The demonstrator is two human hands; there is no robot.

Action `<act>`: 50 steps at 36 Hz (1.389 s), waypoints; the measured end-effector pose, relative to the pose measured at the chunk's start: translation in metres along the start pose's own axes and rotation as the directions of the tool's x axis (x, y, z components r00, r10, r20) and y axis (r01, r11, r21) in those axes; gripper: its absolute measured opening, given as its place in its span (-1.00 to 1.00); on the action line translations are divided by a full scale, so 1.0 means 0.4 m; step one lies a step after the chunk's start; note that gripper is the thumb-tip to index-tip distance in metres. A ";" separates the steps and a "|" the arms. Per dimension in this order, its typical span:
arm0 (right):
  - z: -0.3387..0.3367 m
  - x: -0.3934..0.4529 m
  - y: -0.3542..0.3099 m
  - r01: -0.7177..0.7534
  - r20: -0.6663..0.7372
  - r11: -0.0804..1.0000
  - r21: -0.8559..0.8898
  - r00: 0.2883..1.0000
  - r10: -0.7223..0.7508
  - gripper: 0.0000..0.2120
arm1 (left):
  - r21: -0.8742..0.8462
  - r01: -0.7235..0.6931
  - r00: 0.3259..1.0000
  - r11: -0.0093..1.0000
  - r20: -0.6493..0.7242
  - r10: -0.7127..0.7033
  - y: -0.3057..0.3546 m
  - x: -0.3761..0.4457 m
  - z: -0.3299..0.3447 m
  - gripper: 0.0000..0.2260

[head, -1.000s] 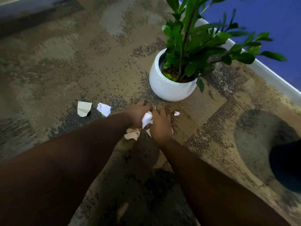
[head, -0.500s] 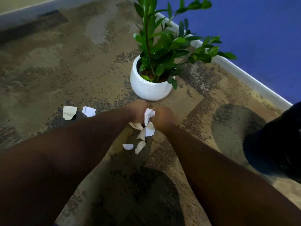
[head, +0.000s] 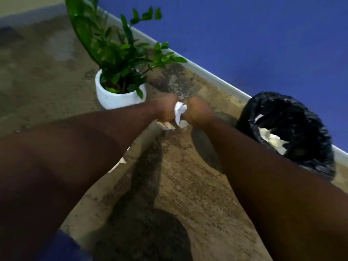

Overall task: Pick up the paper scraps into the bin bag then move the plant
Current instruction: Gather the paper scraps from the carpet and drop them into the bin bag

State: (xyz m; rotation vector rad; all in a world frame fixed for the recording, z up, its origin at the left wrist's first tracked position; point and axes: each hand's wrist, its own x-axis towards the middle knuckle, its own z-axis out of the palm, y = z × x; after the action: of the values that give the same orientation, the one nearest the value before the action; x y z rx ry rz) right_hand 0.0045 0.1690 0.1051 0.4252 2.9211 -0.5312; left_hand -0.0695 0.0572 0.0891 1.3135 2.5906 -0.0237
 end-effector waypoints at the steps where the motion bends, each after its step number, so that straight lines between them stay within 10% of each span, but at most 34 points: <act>1: -0.030 -0.008 0.024 -0.001 -0.023 1.000 -0.015 1.000 0.000 -0.82 | -0.067 0.024 1.000 0.997 -0.004 -0.024 0.030 0.014 -0.019 -0.78; 18: -0.380 -0.181 0.411 -0.245 -0.325 0.965 0.092 0.909 0.262 -0.93 | -0.439 -0.142 0.928 0.887 -0.370 -0.034 0.511 0.205 -0.241 -0.84; 29: -0.321 -0.289 0.579 -0.460 -0.272 0.851 0.252 0.811 0.519 -0.91 | -0.485 -0.162 0.959 0.859 -0.284 0.020 0.710 0.271 -0.149 -0.63; 36: -0.286 -0.299 0.607 -0.556 -0.181 0.747 0.365 0.745 0.642 -0.42 | -0.530 -0.161 0.986 0.832 -0.132 0.106 0.697 0.251 -0.129 -0.21; 50: -0.226 -0.145 0.337 -0.211 -0.507 0.940 0.269 0.798 0.325 -0.76 | -0.526 -0.159 0.895 0.836 -0.434 -0.103 0.454 0.107 -0.096 -0.66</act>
State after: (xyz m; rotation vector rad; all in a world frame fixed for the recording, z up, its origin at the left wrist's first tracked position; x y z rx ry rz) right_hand 0.0919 0.3084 0.1563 1.1870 3.2448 -0.7699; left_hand 0.0432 0.2043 0.1339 1.2258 2.6003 1.0759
